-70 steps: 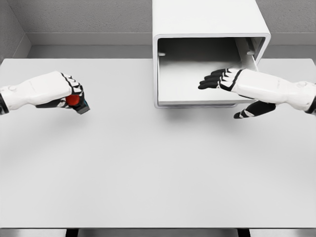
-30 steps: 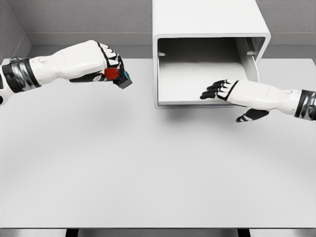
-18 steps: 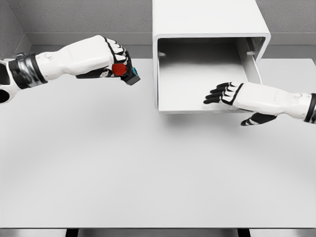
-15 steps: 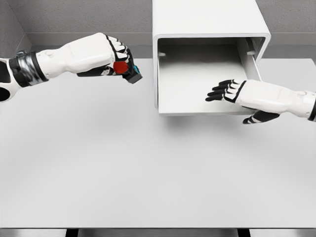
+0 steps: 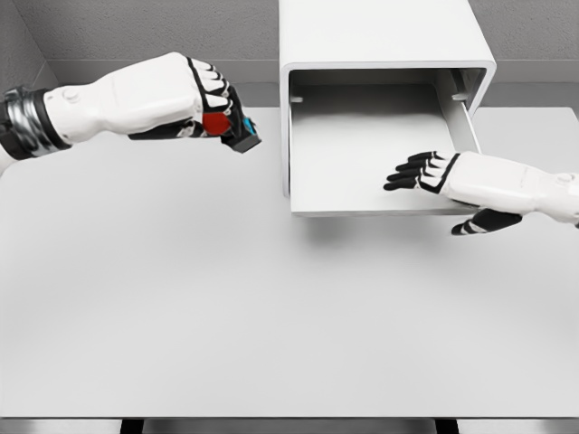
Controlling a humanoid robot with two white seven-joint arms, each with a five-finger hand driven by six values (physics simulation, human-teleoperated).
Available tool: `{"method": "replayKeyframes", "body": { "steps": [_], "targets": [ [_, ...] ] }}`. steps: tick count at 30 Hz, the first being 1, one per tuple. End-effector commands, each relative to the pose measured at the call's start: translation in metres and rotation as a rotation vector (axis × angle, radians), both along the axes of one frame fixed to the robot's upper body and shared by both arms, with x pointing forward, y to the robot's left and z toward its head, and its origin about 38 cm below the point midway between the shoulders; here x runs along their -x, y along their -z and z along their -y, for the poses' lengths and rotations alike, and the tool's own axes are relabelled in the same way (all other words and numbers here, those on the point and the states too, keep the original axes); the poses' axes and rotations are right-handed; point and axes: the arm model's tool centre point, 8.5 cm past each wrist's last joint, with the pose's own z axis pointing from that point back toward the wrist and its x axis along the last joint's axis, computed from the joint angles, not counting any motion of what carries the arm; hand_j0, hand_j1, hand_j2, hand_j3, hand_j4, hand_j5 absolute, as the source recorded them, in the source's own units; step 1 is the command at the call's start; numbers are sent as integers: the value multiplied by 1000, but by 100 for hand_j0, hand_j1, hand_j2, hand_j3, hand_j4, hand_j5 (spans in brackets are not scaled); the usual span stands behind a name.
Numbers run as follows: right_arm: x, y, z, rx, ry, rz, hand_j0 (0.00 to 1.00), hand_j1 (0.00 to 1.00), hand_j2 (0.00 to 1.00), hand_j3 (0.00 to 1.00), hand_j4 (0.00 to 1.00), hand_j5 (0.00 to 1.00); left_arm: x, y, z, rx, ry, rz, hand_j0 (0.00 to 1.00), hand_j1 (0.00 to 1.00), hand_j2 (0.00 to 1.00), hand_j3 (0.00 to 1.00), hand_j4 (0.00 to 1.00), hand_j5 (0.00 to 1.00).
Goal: Slide open multi-storey tabletop storage cabinets and put open load switch and slide close multi-storey tabletop storage cabinets
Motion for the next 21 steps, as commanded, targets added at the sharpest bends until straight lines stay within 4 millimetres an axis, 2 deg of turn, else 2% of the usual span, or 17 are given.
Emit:
{"method": "replayKeyframes", "body": {
  "steps": [1,5,8,11,21],
  "targets": [
    [1,-4,7,-8,20,-5,100,100,100,100,100,100,4,-3,0,9,7,2,36,36,36,36,36,36],
    [2,-7,15,3,36,-2,100,100,100,100,100,100,2,-16,8,24,26,28,36,36,36,36,36,36],
    [2,-8,16,4,39,1,100,100,100,100,100,100,1,-22,22,42,56,32,36,36,36,36,36,36],
    [2,-9,16,-4,43,5,100,100,100,100,100,100,1,-22,38,55,91,31,36,36,36,36,36,36],
    [3,-7,16,-3,42,0,100,100,100,100,100,100,-3,-24,65,72,139,35,36,36,36,36,36,36]
  ]
}}
